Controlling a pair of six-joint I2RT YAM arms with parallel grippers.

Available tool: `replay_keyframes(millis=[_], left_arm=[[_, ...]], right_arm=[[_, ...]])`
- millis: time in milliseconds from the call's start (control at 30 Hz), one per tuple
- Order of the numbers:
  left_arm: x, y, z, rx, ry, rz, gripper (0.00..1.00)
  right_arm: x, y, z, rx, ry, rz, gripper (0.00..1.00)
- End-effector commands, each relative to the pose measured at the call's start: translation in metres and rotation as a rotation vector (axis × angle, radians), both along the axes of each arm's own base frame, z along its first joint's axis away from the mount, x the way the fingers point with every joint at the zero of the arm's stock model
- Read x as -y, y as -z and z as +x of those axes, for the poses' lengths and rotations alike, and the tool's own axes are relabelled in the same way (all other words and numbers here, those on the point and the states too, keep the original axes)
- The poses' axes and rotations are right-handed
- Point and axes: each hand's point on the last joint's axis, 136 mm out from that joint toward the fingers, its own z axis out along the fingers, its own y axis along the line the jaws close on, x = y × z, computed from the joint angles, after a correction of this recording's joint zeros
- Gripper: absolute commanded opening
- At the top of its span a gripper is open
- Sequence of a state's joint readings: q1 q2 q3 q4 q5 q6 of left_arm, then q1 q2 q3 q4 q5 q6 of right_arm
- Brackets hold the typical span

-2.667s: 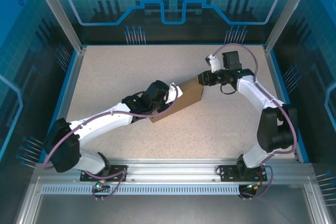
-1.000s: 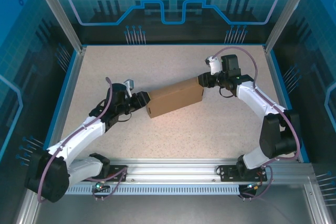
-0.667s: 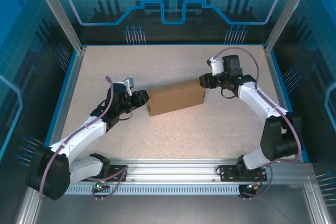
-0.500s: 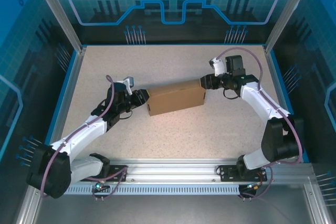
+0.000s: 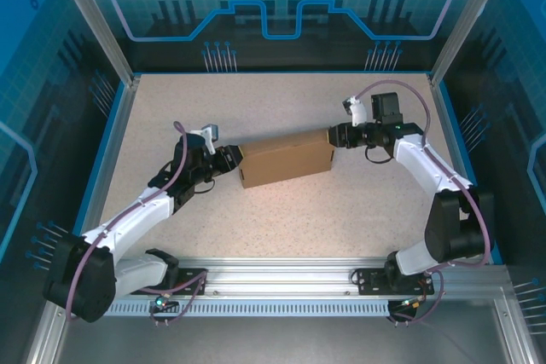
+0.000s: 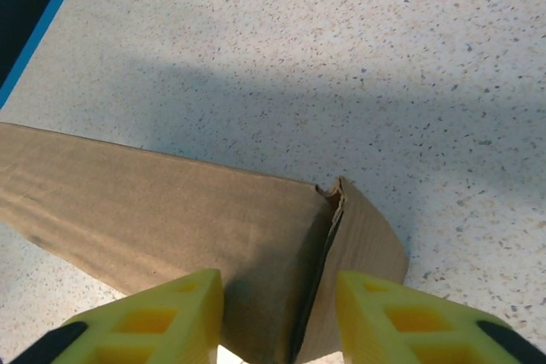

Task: Fold the paper box

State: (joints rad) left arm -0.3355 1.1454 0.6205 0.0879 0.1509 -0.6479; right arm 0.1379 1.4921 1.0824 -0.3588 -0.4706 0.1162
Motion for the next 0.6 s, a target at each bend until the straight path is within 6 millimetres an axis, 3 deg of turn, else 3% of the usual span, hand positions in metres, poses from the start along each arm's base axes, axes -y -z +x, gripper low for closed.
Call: replay_keyframes(millis=[0, 233, 567], left_arm=[[-0.019, 0.048, -0.018, -0.151, -0.020, 0.126, 0.31], [-0.015, 0.065, -0.024, -0.199, 0.014, 0.133, 0.32], [0.001, 0.047, -0.017, -0.166, 0.067, 0.053, 0.31]], right_arm=[[0.004, 0.035, -0.020, -0.120, 0.009, 0.008, 0.36], [0.006, 0.049, -0.030, -0.152, 0.032, 0.043, 0.34], [-0.011, 0.009, -0.026, -0.074, -0.020, 0.171, 0.38]])
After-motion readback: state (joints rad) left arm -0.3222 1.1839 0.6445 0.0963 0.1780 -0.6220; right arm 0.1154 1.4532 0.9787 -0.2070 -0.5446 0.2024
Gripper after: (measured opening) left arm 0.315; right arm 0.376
